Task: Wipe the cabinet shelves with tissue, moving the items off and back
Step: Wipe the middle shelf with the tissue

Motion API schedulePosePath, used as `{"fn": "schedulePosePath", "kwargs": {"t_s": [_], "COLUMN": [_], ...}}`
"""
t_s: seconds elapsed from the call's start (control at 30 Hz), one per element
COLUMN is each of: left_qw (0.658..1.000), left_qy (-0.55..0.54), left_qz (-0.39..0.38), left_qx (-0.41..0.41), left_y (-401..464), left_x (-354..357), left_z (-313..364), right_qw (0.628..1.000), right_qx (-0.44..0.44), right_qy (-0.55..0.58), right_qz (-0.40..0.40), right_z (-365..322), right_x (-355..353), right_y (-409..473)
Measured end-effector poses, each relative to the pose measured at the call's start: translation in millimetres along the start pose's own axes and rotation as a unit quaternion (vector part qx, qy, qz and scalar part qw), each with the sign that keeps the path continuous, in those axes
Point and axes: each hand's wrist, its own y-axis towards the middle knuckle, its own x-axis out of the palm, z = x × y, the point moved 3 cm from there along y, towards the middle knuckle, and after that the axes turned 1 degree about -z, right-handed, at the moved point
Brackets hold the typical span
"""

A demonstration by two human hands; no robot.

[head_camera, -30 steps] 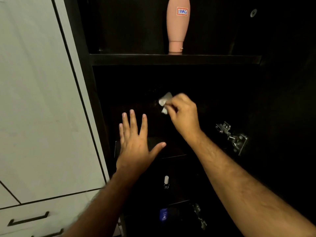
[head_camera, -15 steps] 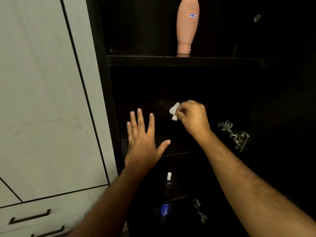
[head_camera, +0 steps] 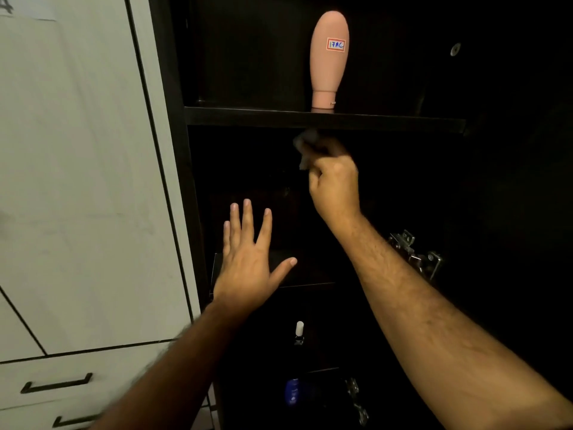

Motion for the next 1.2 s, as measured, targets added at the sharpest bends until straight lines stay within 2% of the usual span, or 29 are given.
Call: {"fn": "schedulePosePath", "kwargs": {"t_s": [0.07,0.13,0.23,0.3,0.37,0.43,0.5,0.57,0.6,0.67,0.73,0.83,0.9,0.97,1.03,1.1,1.2], "left_qw": [1.0,1.0,1.0,0.999,0.998,0.997,0.995,0.994,0.993,0.992,0.991,0.99,0.99,0.988,0.987,0.985,0.983], "left_qy": [0.002,0.002,0.011,0.017,0.017,0.016,0.023,0.026,0.025,0.025,0.029,0.034,0.031,0.037,0.045,0.054,0.061], "left_qz": [0.007,0.015,0.028,0.035,0.048,0.066,0.077,0.085,0.09,0.098,0.104,0.101,0.103,0.11,0.116,0.122,0.136], "left_qx": [0.002,0.002,0.007,0.017,0.025,0.039,0.056,0.066,0.07,0.076,0.08,0.091,0.095,0.1,0.104,0.105,0.105], "left_y": [-2,-4,-13,-19,-23,-23,-21,-19,-19,-20,-21,-22,-24,-27,-30,-33,-37], "left_x": [-2,-5,-10,-14,-20,-28,-37,-45,-48,-53,-57,-58,-58,-58,-59,-59,-63], "left_z": [1,2,1,0,-1,1,4,5,5,4,1,-2,-2,-2,-2,-3,-4], "right_qw": [0.996,0.984,0.95,0.942,0.967,0.992,0.995,0.982,0.982,0.993,0.999,0.984,0.958,0.943,0.966,0.99,0.979], "right_qx": [-0.069,-0.104,-0.096,-0.071,-0.037,0.016,0.101,0.161,0.161,0.091,-0.014,-0.097,-0.11,-0.07,-0.012,0.048,0.203], "right_qy": [-0.036,-0.054,-0.101,-0.126,-0.09,-0.037,0.01,0.094,0.083,0.02,0.023,0.01,-0.037,-0.064,-0.017,0.003,0.007], "right_qz": [-0.041,-0.131,-0.279,-0.304,-0.235,-0.118,-0.02,0.045,0.06,0.068,0.021,-0.149,-0.264,-0.32,-0.257,-0.13,0.017], "right_z": [4,11,23,29,27,23,20,14,8,-5,-15,-13,-4,8,14,14,10], "right_x": [9,20,34,34,22,4,-10,-12,-9,4,22,48,55,48,31,14,-2], "right_y": [-20,-50,-88,-91,-68,-28,11,30,31,17,-8,-56,-86,-92,-72,-37,5]}}
